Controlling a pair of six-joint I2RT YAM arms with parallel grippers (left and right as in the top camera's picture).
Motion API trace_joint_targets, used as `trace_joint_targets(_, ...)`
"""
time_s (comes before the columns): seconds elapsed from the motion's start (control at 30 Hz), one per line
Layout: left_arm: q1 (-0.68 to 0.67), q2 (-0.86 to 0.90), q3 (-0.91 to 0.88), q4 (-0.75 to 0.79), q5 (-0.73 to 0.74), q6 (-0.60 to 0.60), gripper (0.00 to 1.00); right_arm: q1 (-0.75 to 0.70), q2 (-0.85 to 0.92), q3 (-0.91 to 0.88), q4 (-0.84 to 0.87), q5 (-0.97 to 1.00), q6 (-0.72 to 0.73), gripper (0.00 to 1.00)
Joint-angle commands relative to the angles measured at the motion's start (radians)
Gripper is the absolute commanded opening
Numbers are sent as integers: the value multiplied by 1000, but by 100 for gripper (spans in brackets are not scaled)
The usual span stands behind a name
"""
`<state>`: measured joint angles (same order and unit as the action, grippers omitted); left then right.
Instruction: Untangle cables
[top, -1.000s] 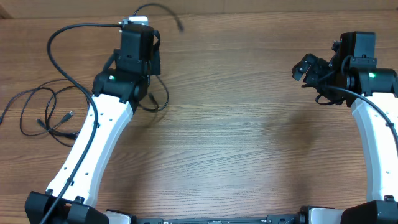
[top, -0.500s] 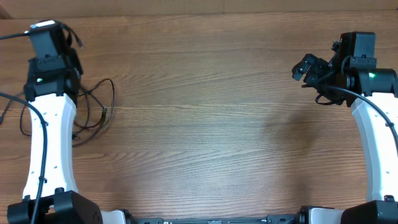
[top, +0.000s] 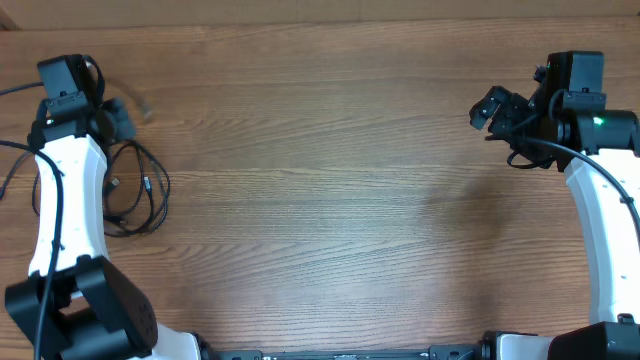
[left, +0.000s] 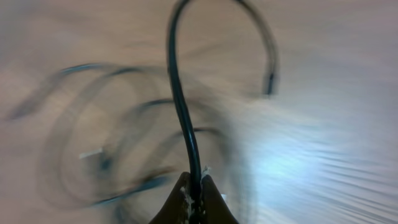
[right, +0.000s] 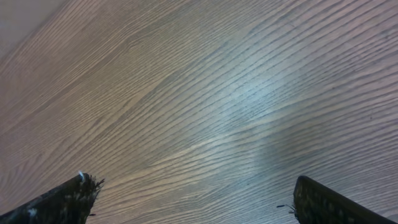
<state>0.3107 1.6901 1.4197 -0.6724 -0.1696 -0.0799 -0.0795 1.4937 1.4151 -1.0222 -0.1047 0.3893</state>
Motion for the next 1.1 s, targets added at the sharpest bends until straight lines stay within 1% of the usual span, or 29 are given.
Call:
trace_joint_targets(0.0,-81,-122,10,72,631,-26,4,-2,-5,-1,2,0,4,100)
trace_joint_targets(0.03,-110,-141,10,98,702,-43,4,-2,-5,-1,2,0,4,100)
trace_joint_targets(0.07,-134,-156,10,115,722,-67,4,-2,-5,-1,2,0,4,100)
trace_joint_targets(0.1,-176,-184,10,139,720,-105,4,-2,-5,-1,2,0,4,100)
trace_joint_targets(0.17,-246,-236,10,171,710,-120,4,-2,-5,-1,2,0,4,100)
trace_joint_targets(0.2,-311,-274,10,175,640,-119,4,-2,-5,-1,2,0,4,100)
trace_joint_targets(0.23,-343,-284,10,171,589,-120,4,-2,-5,-1,2,0,3,100)
trace_joint_targets(0.27,-421,-287,10,140,454,-119,4,-2,-5,-1,2,0,4,100)
trace_joint_targets(0.33,-514,-236,10,42,330,-138,4,-2,-5,-1,2,0,4,100)
trace_joint_targets(0.37,-535,-208,9,16,324,-138,4,-2,-5,-1,2,0,4,100)
trace_joint_targets(0.43,-608,-43,9,-59,320,-137,4,-2,-5,-1,2,0,4,100)
trace_joint_targets(0.5,-624,54,9,-103,244,-138,4,-2,-5,-1,2,0,4,100)
trace_joint_targets(0.53,-624,61,9,-109,227,-138,6,-2,-5,-1,2,0,4,100)
trace_joint_targets(0.57,-623,65,9,-118,187,-138,61,-2,-5,-1,2,0,4,100)
trace_joint_targets(0.6,-624,63,13,-130,188,-138,82,-2,-5,-1,2,0,4,100)
trace_joint_targets(0.63,-624,63,16,-140,214,-137,81,-2,-5,-1,2,0,4,100)
trace_joint_targets(0.67,-627,63,16,-159,252,-130,75,-2,-5,-1,2,0,4,100)
trace_joint_targets(0.7,-632,63,16,-193,241,-129,72,-2,-5,-1,2,0,4,100)
trace_joint_targets(0.73,-634,63,16,-245,178,-130,74,-2,-5,-1,2,0,4,100)
trace_joint_targets(0.77,-633,63,16,-286,150,-130,75,-2,-5,-1,2,0,4,100)
trace_joint_targets(0.8,-633,63,16,-324,174,-129,61,-2,-5,-1,2,0,4,100)
trace_joint_targets(0.83,-637,63,16,-362,233,-130,37,-2,-5,-1,2,0,4,100)
trace_joint_targets(0.87,-646,63,16,-411,301,-130,31,-2,-5,-1,2,0,4,100)
trace_joint_targets(0.93,-688,64,4,-507,311,-127,36,-2,-5,-1,2,0,4,100)
trace_joint_targets(0.97,-717,64,-20,-529,299,-127,40,-2,-5,-1,2,0,4,100)
trace_joint_targets(1.0,-748,64,-57,-533,294,-126,47,-2,-5,-1,2,0,4,100)
trace_joint_targets(1.07,-783,64,-108,-529,293,-126,49,-2,-5,-1,2,0,4,100)
